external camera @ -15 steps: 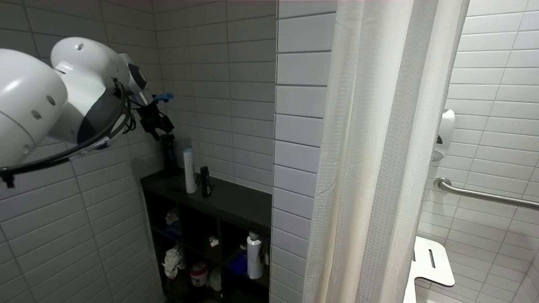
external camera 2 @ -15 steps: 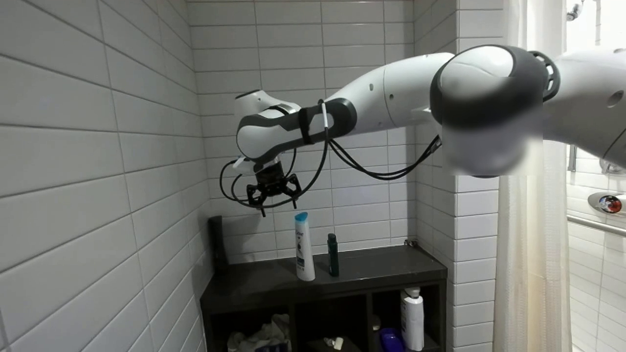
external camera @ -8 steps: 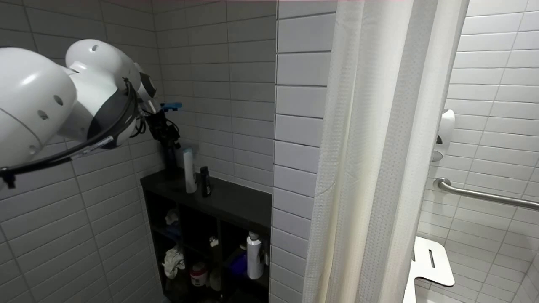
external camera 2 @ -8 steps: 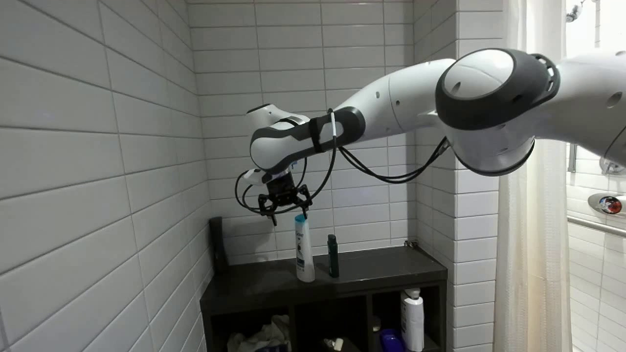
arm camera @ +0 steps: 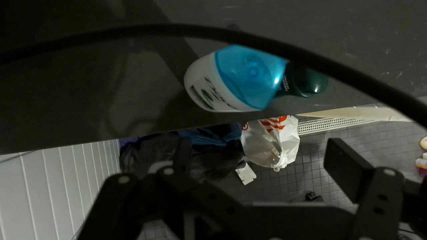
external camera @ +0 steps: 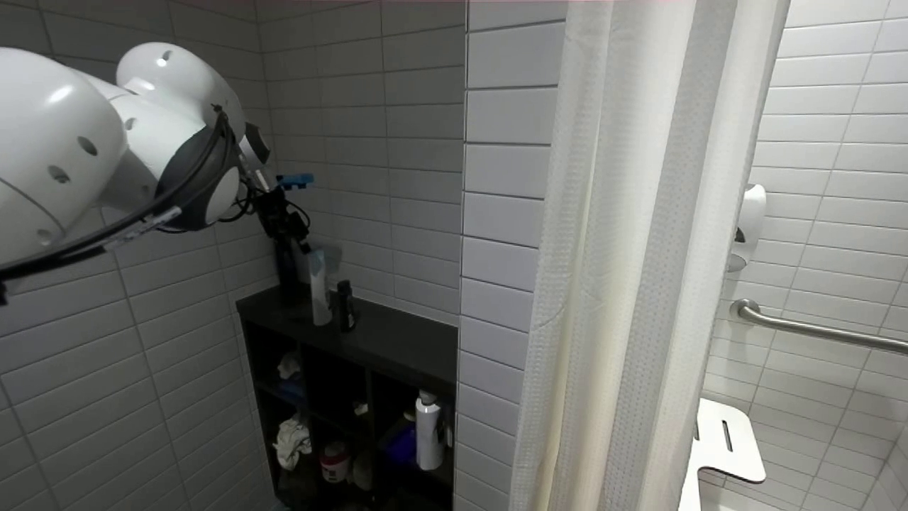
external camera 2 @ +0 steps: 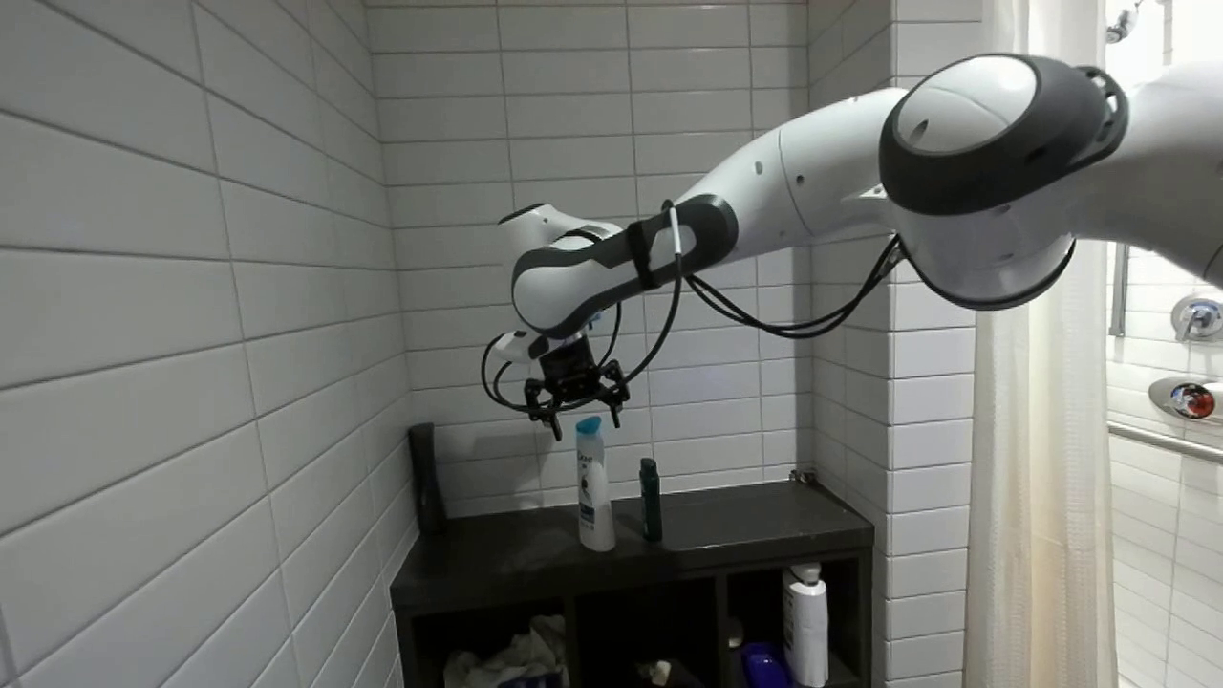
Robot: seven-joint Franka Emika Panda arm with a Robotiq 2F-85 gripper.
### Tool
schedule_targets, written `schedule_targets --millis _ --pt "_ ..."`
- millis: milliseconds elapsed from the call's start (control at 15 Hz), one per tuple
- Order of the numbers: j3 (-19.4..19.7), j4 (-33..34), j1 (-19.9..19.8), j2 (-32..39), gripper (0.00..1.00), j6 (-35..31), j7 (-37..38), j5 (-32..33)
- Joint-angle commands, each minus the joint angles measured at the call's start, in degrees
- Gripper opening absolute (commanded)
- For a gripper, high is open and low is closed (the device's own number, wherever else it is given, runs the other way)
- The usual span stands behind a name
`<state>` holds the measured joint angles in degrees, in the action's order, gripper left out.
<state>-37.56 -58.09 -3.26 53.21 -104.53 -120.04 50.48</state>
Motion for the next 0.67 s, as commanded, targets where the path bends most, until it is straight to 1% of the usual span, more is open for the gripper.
schedule_targets --millis 0,67,333,400,467,600 --pt "-0.7 -7.8 -3.4 -4.8 1.0 -3.6 1.5 0.6" --pt "-0.8 -8.7 -4.2 -5.1 1.0 -6.3 -0.4 1.6" --pt "-1.2 -7.4 -6.6 -3.8 1.0 -11.1 -8.3 1.2" --pt "7.2 -7.2 -2.8 -6.0 1.0 -14.8 -12.3 -6.3" --pt "8.5 -6.8 -2.6 -5.9 1.0 -16.2 -14.8 -8.6" --pt "13.6 -5.9 -0.7 -6.1 1.0 -19.2 -21.0 -15.1"
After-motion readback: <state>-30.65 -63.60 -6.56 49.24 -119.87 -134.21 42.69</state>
